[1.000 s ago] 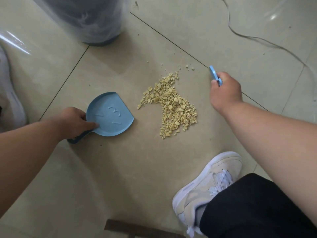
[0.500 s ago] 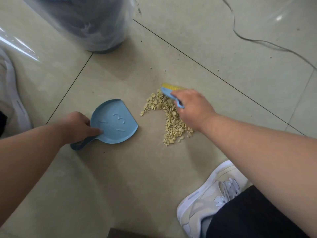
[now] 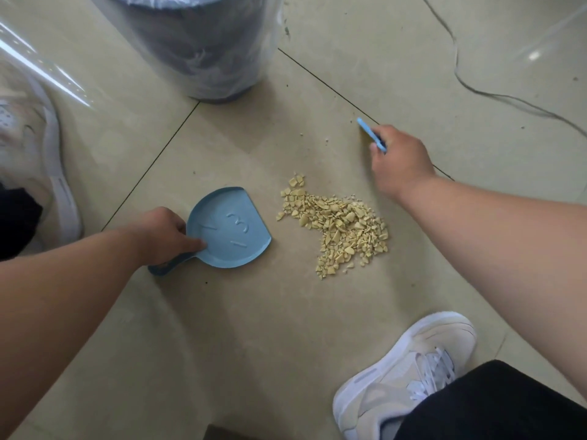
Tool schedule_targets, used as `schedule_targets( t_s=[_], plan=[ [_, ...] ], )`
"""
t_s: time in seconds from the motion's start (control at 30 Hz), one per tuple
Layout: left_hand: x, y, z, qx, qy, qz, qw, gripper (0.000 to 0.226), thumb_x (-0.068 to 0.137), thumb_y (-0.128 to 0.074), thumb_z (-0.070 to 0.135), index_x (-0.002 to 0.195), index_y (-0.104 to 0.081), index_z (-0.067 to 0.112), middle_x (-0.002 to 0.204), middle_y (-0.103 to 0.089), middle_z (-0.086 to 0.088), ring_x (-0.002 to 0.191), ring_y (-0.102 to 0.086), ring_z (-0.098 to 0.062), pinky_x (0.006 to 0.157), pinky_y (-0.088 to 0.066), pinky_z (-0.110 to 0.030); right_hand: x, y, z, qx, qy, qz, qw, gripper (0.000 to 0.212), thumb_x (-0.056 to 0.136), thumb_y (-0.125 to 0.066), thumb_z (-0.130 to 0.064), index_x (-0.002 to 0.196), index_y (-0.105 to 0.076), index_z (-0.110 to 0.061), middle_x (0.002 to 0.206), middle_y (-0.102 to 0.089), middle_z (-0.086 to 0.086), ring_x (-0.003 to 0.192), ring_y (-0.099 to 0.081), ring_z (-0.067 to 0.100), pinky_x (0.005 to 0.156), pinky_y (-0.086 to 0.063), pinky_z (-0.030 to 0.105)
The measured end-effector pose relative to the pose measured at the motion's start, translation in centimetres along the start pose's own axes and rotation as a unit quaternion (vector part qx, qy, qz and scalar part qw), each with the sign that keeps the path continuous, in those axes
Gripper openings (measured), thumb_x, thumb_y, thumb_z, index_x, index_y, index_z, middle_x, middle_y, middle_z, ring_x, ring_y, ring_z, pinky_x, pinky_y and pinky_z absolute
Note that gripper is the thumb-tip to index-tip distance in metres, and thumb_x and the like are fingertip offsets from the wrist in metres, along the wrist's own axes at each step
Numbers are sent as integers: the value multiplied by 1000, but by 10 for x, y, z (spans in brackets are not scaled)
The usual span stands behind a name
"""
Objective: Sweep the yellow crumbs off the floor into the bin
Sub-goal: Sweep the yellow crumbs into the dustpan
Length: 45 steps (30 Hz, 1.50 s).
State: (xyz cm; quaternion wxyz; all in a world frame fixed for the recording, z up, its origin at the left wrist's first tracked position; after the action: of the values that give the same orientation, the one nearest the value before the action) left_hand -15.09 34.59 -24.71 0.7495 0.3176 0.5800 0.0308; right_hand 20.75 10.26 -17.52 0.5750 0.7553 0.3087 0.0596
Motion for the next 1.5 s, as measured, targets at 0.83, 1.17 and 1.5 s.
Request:
schedule_targets(
  t_s=[0.83, 1.17, 1.5],
  plan=[
    [4, -4, -7, -11, -10, 16, 1000, 37, 84, -83, 50, 74, -77, 14, 73, -74, -8, 65, -66, -23, 58, -47, -28, -35, 4, 3, 37, 13, 17, 999, 31, 101, -53, -16, 130, -63, -11, 118, -70, 17, 105, -63, 34, 87, -47, 35],
    [14, -8, -16, -38, 1, 6, 999, 45, 79, -84, 48, 61, -63, 12, 56, -57, 0, 53, -51, -20, 56, -41, -29, 91, 0, -45, -3, -19, 6, 1000, 23, 103, -42, -32, 100, -63, -22, 95, -61, 5, 91, -55, 28, 74, -32, 25],
    [10, -6, -13, -51, -16, -1, 999, 38, 82, -79, 47, 73, -74, 10, 64, -67, -3, 60, -60, -24, 58, -45, -29, -31, -57, -84, 24, 166, -164, 972, 52, 89, -61, -5, 139, -62, -18, 140, -64, 8, 127, -60, 30, 107, -47, 37]
  ],
)
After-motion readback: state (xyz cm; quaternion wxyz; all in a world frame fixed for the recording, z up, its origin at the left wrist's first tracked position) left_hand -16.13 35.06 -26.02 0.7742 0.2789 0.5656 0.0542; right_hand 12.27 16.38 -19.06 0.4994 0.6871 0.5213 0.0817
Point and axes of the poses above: each hand's wrist, its own x-axis towards the middle knuckle, its own y-axis out of the back of the hand, z = x × y, the point moved 9 cm from there along x, towards the middle knuckle
